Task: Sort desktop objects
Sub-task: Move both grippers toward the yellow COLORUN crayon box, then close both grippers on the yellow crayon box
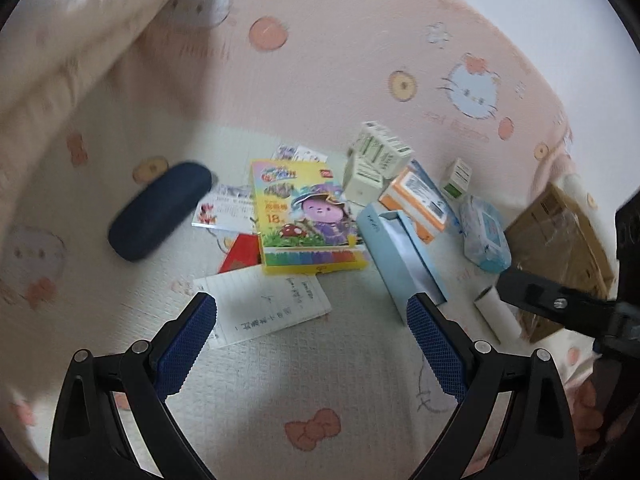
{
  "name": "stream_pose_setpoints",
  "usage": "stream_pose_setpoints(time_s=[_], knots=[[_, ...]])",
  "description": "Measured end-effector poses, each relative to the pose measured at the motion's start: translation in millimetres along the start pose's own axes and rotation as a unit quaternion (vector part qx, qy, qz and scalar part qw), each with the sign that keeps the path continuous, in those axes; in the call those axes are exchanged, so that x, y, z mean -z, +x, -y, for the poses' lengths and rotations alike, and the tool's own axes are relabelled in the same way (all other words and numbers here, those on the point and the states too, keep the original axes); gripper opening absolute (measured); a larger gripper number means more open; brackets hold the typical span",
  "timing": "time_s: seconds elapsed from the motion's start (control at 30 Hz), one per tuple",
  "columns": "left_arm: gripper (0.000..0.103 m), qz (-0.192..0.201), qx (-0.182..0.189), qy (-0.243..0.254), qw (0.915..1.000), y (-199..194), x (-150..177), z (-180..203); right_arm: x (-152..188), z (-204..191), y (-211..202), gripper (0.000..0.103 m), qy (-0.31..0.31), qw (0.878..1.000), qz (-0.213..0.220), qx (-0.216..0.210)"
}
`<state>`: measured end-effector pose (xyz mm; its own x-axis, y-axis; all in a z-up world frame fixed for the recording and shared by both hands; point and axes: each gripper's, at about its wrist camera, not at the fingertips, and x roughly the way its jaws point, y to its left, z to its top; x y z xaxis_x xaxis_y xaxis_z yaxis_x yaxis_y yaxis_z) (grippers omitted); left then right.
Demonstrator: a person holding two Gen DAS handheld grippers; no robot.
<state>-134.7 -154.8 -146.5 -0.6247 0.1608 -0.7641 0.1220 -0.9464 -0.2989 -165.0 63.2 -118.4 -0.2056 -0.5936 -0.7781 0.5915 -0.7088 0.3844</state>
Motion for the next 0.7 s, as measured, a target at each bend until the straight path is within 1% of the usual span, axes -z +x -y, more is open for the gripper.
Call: stream_pose_setpoints(time_s=[0.03,0.07,0.13,0.17,0.2,0.23,0.27,0.3,0.33,0.37,0.4,0.43,0.53,0.6,0.63,0.67,0.7], knots=[[0.098,-0.002,0.011,-0.019,0.9998,5,-1,-7,-1,0,7,0.036,-0.003,1.000,0.001,-0.010],[0.098,-0.005,0.025,-0.042,0.9988,9,-1,-14,-3,0,14,0.034,-0.005,1.000,-0.003,-0.008],[0.096,0.000,0.036,-0.078,0.9963,17,-2,-26,-5,-1,28,0.034,-0.009,1.000,-0.011,0.009],[0.092,0.004,0.031,-0.084,0.9960,20,-2,-29,-6,-1,33,0.034,-0.011,1.000,-0.012,0.009],[0.084,0.006,0.024,-0.087,0.9959,22,-2,-30,-7,0,40,0.034,-0.011,1.000,-0.013,0.005],[0.079,0.007,0.016,-0.088,0.9960,26,-3,-31,-8,1,47,0.034,-0.010,1.000,-0.016,0.002],[0.067,0.004,0.008,-0.083,0.9965,32,-4,-30,-9,3,52,0.032,-0.008,1.000,-0.019,0.001],[0.055,-0.001,0.007,-0.079,0.9968,37,-6,-31,-10,5,59,0.024,-0.007,1.000,-0.024,0.001],[0.048,-0.010,0.015,-0.072,0.9973,44,-8,-34,-11,6,65,0.018,-0.007,1.000,-0.025,-0.001],[0.036,-0.023,0.019,-0.064,0.9975,51,-8,-34,-11,8,69,0.010,-0.008,1.000,-0.025,-0.002],[0.031,-0.029,0.016,-0.060,0.9976,56,-8,-36,-12,8,76,0.009,-0.011,1.000,-0.027,0.001],[0.031,-0.031,0.010,-0.059,0.9977,61,-9,-37,-14,8,83,0.008,-0.015,0.999,-0.032,0.005],[0.029,-0.031,0.006,-0.067,0.9972,72,-11,-43,-17,12,96,0.008,-0.015,0.999,-0.036,0.009],[0.029,-0.026,0.001,-0.081,0.9964,77,-14,-47,-21,17,106,0.008,-0.005,0.999,-0.044,0.026],[0.029,-0.024,-0.010,-0.094,0.9952,81,-17,-50,-24,21,111,0.008,0.001,0.998,-0.050,0.037],[0.031,-0.027,-0.014,-0.102,0.9944,84,-19,-52,-26,25,116,0.008,0.009,0.998,-0.053,0.039],[0.038,-0.035,-0.012,-0.107,0.9935,89,-21,-55,-29,29,121,0.008,0.017,0.998,-0.057,0.037]])
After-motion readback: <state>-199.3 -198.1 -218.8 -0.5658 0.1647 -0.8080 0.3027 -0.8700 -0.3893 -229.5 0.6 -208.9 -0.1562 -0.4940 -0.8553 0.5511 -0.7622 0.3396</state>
